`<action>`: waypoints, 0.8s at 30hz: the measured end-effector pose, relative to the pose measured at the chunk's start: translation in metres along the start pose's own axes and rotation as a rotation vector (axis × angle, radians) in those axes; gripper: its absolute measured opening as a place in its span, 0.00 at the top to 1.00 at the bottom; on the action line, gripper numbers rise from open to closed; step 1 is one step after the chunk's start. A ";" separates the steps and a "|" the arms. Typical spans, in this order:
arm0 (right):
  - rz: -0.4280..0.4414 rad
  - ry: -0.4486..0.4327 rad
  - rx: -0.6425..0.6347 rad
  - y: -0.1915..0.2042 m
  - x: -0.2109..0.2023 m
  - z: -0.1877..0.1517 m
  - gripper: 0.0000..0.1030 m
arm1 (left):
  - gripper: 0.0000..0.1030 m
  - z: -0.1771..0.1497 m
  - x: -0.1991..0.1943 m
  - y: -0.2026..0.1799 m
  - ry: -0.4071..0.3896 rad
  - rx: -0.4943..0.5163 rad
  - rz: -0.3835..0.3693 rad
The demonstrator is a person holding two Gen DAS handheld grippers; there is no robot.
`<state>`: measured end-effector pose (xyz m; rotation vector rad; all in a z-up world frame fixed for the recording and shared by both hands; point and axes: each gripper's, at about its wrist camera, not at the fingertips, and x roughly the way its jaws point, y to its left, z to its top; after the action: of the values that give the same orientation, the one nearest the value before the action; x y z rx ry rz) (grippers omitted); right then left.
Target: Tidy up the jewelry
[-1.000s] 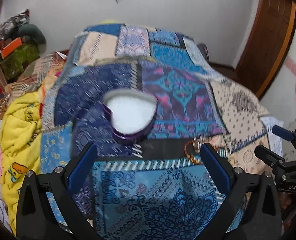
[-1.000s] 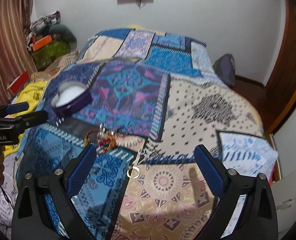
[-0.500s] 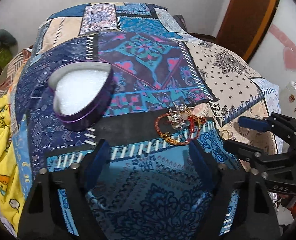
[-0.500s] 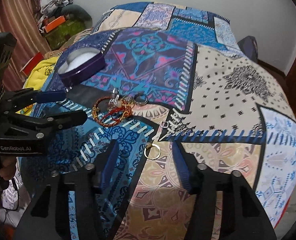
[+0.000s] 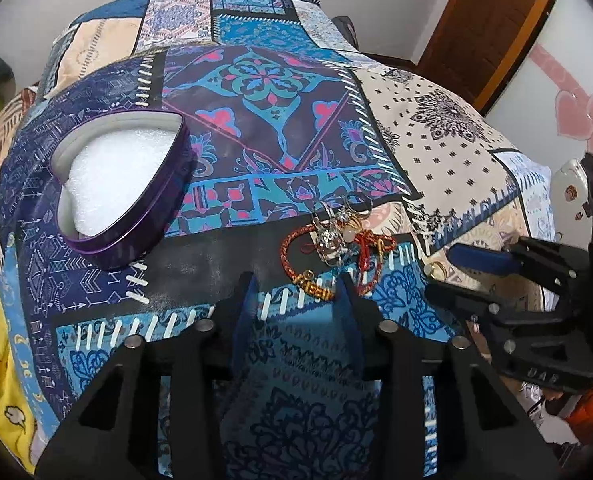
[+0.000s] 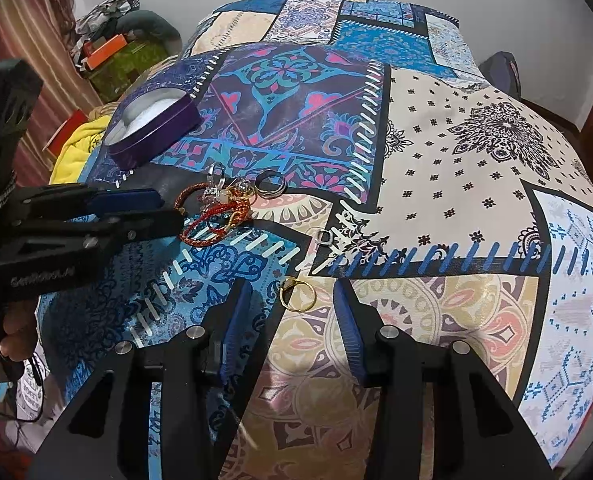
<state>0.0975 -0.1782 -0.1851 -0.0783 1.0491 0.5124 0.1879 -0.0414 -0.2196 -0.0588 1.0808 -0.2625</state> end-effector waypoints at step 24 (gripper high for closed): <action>-0.014 -0.043 0.018 -0.002 -0.007 0.003 0.95 | 0.97 0.017 -0.030 -0.003 -0.090 -0.003 0.018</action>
<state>0.0980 -0.1817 -0.1781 -0.0586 1.0104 0.4901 0.1888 -0.0386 -0.1853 -0.0627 0.9920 -0.2400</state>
